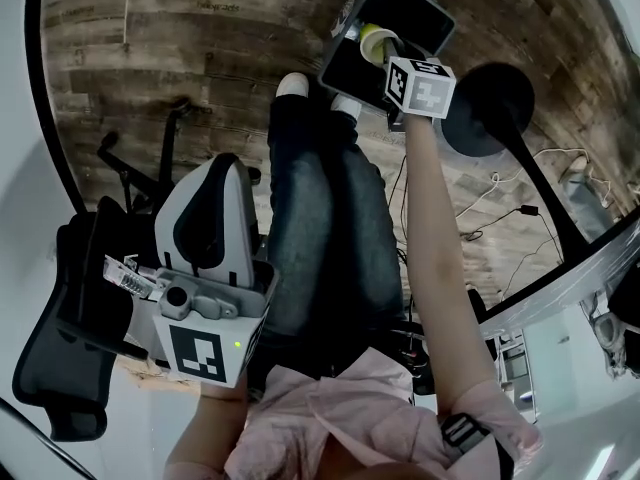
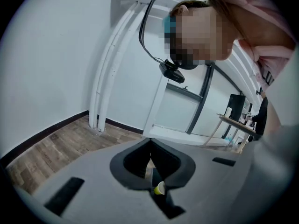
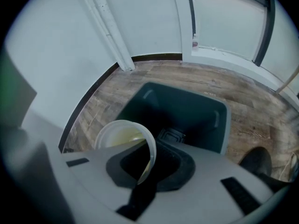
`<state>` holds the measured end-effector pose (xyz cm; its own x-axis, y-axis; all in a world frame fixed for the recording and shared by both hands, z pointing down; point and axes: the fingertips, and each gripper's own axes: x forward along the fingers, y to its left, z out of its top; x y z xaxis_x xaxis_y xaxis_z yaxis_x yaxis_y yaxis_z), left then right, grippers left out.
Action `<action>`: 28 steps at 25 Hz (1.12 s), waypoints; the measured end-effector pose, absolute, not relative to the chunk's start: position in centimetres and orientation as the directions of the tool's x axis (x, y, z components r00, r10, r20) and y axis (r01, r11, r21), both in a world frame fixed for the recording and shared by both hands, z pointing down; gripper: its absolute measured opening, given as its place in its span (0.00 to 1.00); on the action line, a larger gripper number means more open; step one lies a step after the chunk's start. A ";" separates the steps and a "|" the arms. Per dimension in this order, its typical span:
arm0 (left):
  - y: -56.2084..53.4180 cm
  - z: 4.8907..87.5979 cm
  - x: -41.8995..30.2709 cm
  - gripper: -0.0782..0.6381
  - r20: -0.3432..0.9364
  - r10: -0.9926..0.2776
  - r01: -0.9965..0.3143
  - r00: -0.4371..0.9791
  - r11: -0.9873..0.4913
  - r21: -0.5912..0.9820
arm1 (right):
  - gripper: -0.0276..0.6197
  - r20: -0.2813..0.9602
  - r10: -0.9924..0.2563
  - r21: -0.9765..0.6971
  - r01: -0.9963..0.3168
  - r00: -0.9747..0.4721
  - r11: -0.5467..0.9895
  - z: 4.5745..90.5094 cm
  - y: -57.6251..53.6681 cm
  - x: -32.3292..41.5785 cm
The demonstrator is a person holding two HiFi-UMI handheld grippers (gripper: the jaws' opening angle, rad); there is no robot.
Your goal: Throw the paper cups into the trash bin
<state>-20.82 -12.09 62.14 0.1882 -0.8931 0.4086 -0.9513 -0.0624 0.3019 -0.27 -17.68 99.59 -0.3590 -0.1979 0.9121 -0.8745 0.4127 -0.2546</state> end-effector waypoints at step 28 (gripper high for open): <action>-12.3 68.5 -22.5 0.13 0.358 -0.917 -0.954 0.173 -0.065 0.294 | 0.11 0.956 -0.160 -0.228 -0.965 -0.248 0.132 110.0 -16.9 0.3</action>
<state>-22.54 -12.27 68.49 0.1730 -0.9174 0.3585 -0.9536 -0.0650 0.2939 0.25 -16.93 110.02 -0.2476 -0.1597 0.9556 -0.9647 0.1318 -0.2279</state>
